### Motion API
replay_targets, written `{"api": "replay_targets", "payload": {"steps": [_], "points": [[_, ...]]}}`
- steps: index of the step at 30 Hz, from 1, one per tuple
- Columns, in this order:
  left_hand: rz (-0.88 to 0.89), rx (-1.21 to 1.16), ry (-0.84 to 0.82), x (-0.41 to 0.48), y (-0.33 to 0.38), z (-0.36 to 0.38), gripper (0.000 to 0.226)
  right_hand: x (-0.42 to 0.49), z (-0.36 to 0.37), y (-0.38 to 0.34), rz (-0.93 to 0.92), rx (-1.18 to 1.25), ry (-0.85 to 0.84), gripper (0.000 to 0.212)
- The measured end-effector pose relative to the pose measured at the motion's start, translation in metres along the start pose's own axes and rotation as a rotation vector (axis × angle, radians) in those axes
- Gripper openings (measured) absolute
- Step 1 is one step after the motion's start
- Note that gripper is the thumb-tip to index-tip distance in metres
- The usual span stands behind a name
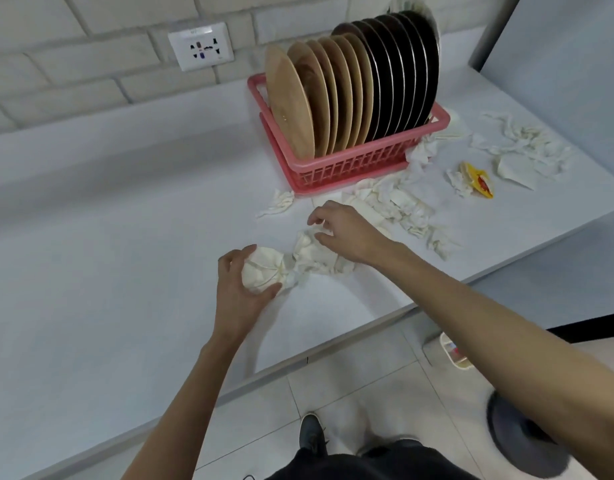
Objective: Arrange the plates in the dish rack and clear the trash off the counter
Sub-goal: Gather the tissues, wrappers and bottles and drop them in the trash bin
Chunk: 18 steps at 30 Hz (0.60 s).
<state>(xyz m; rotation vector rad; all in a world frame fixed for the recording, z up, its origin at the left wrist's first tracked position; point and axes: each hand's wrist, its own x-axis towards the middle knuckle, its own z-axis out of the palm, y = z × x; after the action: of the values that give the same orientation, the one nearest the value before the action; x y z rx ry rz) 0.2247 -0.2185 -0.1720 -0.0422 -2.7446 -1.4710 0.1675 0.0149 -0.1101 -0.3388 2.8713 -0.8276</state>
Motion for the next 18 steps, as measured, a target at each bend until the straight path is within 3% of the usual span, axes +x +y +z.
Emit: {"api": "replay_targets", "payload": {"steps": [4,8,12,18], "points": [[-0.082,-0.007,0.046,-0.004,-0.009,-0.012,0.075,0.046,0.010,-0.005,0.002,-0.322,-0.290,0.051],[0.016,-0.018,0.055,-0.004,-0.012,-0.025,0.080,0.063,0.020,-0.007,-0.039,-0.454,-0.372,0.042],[0.071,0.088,0.137,-0.002,-0.012,-0.039,0.080,0.064,0.021,-0.012,-0.053,-0.361,-0.311,0.034],[0.228,0.302,0.207,0.003,-0.013,-0.056,0.070,0.046,0.008,-0.029,-0.072,-0.178,-0.056,0.029]]}}
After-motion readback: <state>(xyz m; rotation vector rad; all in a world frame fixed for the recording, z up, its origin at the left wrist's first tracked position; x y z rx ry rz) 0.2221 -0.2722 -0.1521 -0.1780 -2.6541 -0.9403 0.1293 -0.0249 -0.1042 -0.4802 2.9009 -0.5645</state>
